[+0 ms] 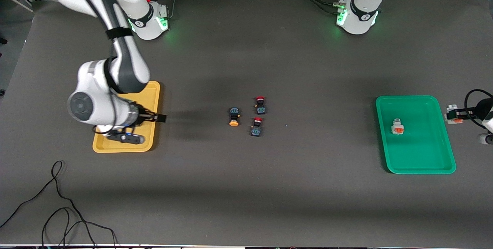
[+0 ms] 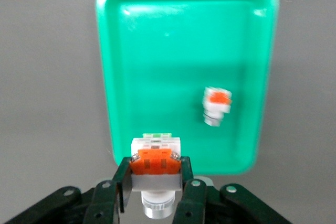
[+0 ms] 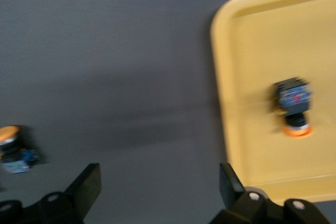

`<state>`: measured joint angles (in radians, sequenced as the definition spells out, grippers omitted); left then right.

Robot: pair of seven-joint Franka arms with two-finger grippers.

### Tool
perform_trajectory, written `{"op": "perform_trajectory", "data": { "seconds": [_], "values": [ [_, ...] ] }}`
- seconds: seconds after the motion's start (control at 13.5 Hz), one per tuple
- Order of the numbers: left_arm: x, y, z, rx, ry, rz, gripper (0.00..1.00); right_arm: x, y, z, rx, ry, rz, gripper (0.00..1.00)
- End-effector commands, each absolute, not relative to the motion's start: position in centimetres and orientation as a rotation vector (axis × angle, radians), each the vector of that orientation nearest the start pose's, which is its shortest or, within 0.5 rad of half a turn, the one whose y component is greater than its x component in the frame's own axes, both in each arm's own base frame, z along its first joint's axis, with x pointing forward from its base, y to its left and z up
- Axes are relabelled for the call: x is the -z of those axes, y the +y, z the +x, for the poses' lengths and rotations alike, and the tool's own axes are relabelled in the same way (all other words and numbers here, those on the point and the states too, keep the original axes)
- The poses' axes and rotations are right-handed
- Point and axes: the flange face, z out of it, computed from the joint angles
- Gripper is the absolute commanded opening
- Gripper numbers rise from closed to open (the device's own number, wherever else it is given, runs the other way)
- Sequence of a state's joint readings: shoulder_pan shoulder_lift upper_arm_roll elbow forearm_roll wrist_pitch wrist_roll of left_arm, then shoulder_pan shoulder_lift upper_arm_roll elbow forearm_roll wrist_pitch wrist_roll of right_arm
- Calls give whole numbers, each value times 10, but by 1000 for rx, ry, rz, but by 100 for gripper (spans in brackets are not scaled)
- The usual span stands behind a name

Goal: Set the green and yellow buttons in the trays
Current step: 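Release the blue button in the yellow tray while the left gripper carries the white button, then place the white button in the green tray while the right gripper reaches the buttons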

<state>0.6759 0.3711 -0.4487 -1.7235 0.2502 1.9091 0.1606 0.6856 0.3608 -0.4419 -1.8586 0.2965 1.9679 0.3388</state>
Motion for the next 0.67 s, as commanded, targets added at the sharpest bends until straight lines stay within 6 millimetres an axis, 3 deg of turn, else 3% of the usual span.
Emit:
{"op": "perform_trajectory", "data": {
  "seconds": [0.0,0.15,0.22,0.3,0.37,0.45,0.52,0.59],
  "values": [
    [-285,181,583,-139,120,-3092,0,-330,249,586,-317,503,-3042,100],
    [-230,198,575,-128,135,-3093,0,-318,291,581,-355,533,-2976,100],
    [-217,201,575,-123,156,-3086,1,-314,303,580,-352,538,-2953,100],
    [-216,205,575,-119,152,-3085,9,-309,320,576,-327,525,-2951,100],
    [-218,205,576,-127,153,-3083,52,-303,333,573,-290,534,-2954,100],
    [-221,204,579,-124,158,-3080,79,-294,345,569,-260,535,-2963,100],
    [-226,203,580,-128,159,-3076,100,-283,358,565,-225,519,-2974,100],
    [-238,209,583,-142,155,-3064,100,-269,368,561,-210,513,-2975,100]
  ]
}}
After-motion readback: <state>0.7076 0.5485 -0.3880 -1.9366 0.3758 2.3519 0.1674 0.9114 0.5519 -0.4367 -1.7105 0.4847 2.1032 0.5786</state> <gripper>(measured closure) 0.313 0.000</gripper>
